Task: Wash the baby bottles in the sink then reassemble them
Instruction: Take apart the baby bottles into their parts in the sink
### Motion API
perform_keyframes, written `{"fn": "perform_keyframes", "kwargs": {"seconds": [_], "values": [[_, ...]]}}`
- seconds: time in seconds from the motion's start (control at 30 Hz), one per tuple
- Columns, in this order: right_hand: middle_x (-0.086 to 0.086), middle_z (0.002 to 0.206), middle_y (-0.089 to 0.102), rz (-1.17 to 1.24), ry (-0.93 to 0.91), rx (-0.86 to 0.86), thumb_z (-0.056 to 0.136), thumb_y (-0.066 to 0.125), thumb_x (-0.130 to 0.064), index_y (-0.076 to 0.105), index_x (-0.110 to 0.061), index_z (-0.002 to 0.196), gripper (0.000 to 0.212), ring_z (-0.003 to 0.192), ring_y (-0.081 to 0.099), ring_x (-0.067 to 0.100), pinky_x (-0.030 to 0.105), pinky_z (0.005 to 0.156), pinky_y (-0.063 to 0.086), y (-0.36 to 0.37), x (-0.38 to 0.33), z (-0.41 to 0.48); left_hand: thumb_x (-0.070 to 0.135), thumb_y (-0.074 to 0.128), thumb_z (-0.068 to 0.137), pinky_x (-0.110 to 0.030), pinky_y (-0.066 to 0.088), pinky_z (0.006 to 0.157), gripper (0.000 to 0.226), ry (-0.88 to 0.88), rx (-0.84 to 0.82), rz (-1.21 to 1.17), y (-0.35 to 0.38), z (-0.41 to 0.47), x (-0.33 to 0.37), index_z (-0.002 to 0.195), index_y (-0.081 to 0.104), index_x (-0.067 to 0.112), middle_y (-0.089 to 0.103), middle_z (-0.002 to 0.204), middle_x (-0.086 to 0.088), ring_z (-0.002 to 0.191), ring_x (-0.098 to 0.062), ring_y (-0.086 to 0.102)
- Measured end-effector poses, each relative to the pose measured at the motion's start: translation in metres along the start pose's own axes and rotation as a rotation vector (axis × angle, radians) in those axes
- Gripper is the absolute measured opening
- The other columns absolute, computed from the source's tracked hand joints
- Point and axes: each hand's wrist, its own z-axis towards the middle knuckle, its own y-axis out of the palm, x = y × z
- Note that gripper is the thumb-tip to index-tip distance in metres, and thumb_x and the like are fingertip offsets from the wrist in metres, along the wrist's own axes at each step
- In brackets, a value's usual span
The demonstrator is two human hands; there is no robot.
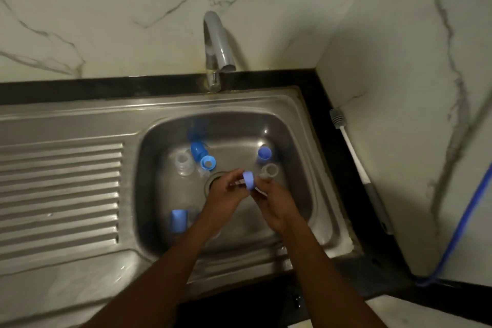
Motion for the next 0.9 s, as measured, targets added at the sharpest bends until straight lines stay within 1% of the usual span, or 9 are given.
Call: {"fn": "perform_keyframes", "kwargs": {"seconds": [0.07,0.13,0.27,0.37,0.43,0.57,0.67,0.77,0.9], "values": [[0.021,0.112,0.070,-0.040,-0.048,-0.053,0.093,0.058,-0.008,0.065,0.005,0.114,0.025,0.108,0.067,0.030,0.032,0.086,0.054,0.013,0.004,-0.016,-0.005,0.070,0.086,-0.023,0.056,0.084,0.033,0.091,0.019,-0.009,-0.014,-0.024,0.003,0.113,0.067,0.013,0.074,0.104,-0.004,0.097,-0.009,0.071],[0.020,0.109,0.071,-0.137,-0.105,-0.067,0.092,0.062,-0.009,0.068,0.001,0.108,0.020,0.104,0.069,0.030,0.035,0.089,0.055,0.023,0.006,-0.036,-0.010,0.069,0.085,-0.020,0.056,0.079,0.039,0.091,0.037,-0.044,-0.027,-0.035,0.008,0.116,0.064,0.013,0.073,0.102,-0.001,0.093,-0.005,0.071],[0.014,0.092,0.074,-0.194,-0.198,-0.029,0.088,0.067,-0.004,0.072,-0.008,0.091,0.007,0.090,0.072,0.024,0.038,0.089,0.057,0.037,0.009,-0.068,-0.010,0.069,0.085,-0.017,0.055,0.073,0.042,0.073,-0.013,-0.047,-0.048,-0.051,0.016,0.120,0.063,0.012,0.073,0.105,-0.004,0.092,-0.010,0.071],[0.010,0.082,0.073,-0.441,-0.322,0.019,0.090,0.067,-0.009,0.075,-0.012,0.085,0.009,0.078,0.068,0.017,0.034,0.076,0.058,0.041,0.011,-0.086,-0.004,0.072,0.086,-0.017,0.054,0.072,0.044,0.090,-0.058,-0.008,-0.060,-0.062,0.019,0.127,0.064,0.009,0.074,0.110,-0.005,0.101,-0.015,0.072],[0.008,0.077,0.070,-0.588,-0.385,0.022,0.091,0.068,-0.014,0.075,-0.006,0.090,0.011,0.070,0.065,0.012,0.027,0.067,0.057,0.044,0.008,-0.095,-0.002,0.072,0.086,-0.015,0.053,0.069,0.045,0.090,-0.085,0.010,-0.065,-0.069,0.024,0.127,0.065,0.013,0.075,0.108,0.000,0.100,-0.010,0.071],[0.004,0.074,0.070,-0.759,-0.380,-0.036,0.089,0.071,-0.019,0.075,-0.003,0.094,0.017,0.066,0.066,0.012,0.025,0.065,0.059,0.045,-0.008,-0.106,-0.005,0.070,0.086,-0.012,0.054,0.070,0.047,0.135,-0.144,0.035,-0.070,-0.078,0.035,0.128,0.063,0.014,0.074,0.101,0.009,0.092,0.004,0.070],[0.007,0.068,0.069,-0.734,-0.389,0.010,0.085,0.075,-0.014,0.072,0.005,0.087,0.019,0.063,0.067,0.016,0.027,0.063,0.060,0.052,-0.011,-0.109,-0.008,0.070,0.085,-0.013,0.054,0.075,0.047,0.172,-0.171,0.046,-0.074,-0.080,0.040,0.128,0.064,0.010,0.075,0.095,0.017,0.093,0.003,0.070],[0.007,0.064,0.069,-0.635,-0.397,0.098,0.082,0.077,-0.013,0.069,0.003,0.077,0.019,0.062,0.068,0.020,0.031,0.066,0.061,0.059,-0.007,-0.109,-0.003,0.070,0.087,-0.016,0.053,0.085,0.043,0.203,-0.160,0.043,-0.075,-0.081,0.043,0.128,0.066,0.007,0.076,0.105,0.005,0.101,-0.006,0.071],[0.008,0.064,0.069,-0.546,-0.425,0.062,0.083,0.074,-0.004,0.068,0.004,0.078,0.011,0.059,0.067,0.018,0.026,0.061,0.057,0.063,-0.010,-0.107,-0.001,0.069,0.089,-0.025,0.055,0.095,0.039,0.213,-0.157,-0.002,-0.073,-0.078,0.048,0.128,0.065,0.004,0.075,0.111,-0.006,0.105,-0.014,0.071]]}}
